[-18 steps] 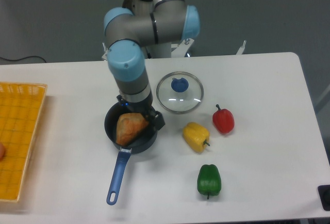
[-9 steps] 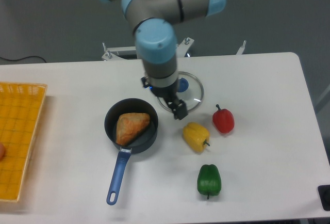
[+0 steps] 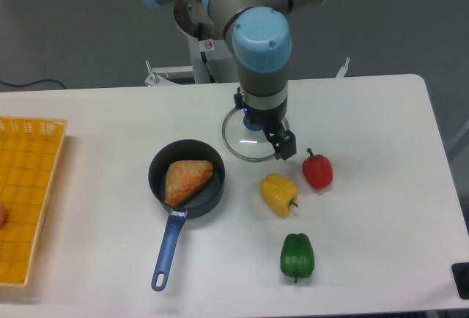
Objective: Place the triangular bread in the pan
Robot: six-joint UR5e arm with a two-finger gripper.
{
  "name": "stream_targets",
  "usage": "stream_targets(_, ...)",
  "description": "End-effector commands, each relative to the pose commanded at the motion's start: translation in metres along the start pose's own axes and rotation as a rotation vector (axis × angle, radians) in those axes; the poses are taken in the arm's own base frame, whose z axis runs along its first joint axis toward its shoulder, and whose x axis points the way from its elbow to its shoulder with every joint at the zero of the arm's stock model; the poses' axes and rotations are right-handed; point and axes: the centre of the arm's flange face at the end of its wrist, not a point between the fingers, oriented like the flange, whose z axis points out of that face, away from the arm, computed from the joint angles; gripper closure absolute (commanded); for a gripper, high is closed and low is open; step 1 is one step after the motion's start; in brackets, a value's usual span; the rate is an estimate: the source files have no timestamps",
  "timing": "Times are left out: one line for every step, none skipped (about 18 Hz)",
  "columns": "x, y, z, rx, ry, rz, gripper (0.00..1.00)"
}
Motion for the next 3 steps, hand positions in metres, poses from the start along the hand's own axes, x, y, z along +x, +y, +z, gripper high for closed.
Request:
stream_targets(-0.0008,0.0025,0.0002,0.001,0.000,-0.003,0.00)
stream_targets(-0.0012,0.0033,0.0001,0.002,-0.001,-0.005,0.00)
stream_targets(-0.0012,0.0032,0.0001,0.003,-0.001,-0.005,0.00)
